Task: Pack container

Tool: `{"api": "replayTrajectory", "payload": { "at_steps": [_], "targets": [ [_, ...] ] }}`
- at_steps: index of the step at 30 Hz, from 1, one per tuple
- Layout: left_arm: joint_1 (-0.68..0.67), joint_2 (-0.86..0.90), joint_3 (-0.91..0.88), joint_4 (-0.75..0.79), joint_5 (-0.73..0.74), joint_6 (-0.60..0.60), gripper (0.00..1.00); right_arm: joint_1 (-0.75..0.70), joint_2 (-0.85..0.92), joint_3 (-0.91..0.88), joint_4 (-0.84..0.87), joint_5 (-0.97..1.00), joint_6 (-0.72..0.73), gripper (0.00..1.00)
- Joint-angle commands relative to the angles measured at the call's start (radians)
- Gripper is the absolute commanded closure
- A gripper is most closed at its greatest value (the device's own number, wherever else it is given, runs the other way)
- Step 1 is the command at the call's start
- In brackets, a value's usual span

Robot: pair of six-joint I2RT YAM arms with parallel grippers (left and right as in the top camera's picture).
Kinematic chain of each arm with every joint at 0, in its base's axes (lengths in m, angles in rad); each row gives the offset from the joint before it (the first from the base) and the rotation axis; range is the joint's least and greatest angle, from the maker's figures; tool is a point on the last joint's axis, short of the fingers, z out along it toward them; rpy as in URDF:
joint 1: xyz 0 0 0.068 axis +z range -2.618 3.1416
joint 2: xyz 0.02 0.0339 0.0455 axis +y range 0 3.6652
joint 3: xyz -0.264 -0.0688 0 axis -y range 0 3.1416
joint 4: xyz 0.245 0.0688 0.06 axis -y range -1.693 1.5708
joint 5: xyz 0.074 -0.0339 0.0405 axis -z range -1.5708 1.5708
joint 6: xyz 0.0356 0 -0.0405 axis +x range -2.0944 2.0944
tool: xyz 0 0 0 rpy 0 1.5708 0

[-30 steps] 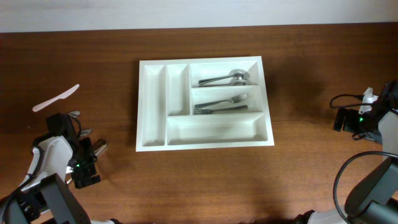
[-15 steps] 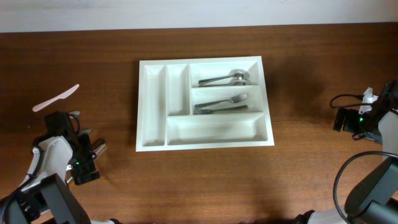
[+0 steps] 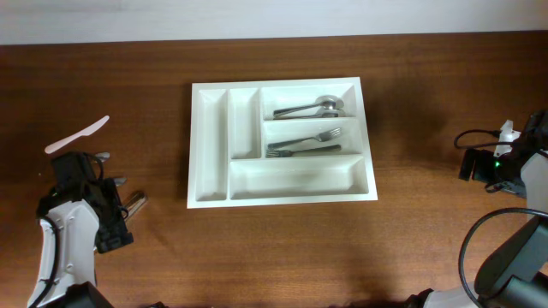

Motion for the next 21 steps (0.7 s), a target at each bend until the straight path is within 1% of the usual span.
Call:
{"api": "replayTrajectory", "payload": {
  "at_steps": [1, 3, 11, 21],
  "targets": [
    [0.024, 0.008, -0.008, -0.011, -0.024, -0.064, 0.01, 0.000, 0.006, 0.000, 0.003, -0.009, -0.003, 0.01],
    [0.041, 0.012, -0.008, -0.026, -0.024, -0.094, 0.01, 0.000, 0.006, 0.000, 0.003, -0.010, -0.003, 0.01],
    [0.100, 0.028, -0.008, -0.033, -0.072, -0.094, 0.01, 0.000, 0.006, 0.000, 0.003, -0.009, -0.003, 0.01],
    [0.105, 0.120, -0.008, -0.006, -0.067, -0.097, 0.01, 0.000, 0.006, 0.000, 0.003, -0.010, -0.003, 0.01]
  ]
}}
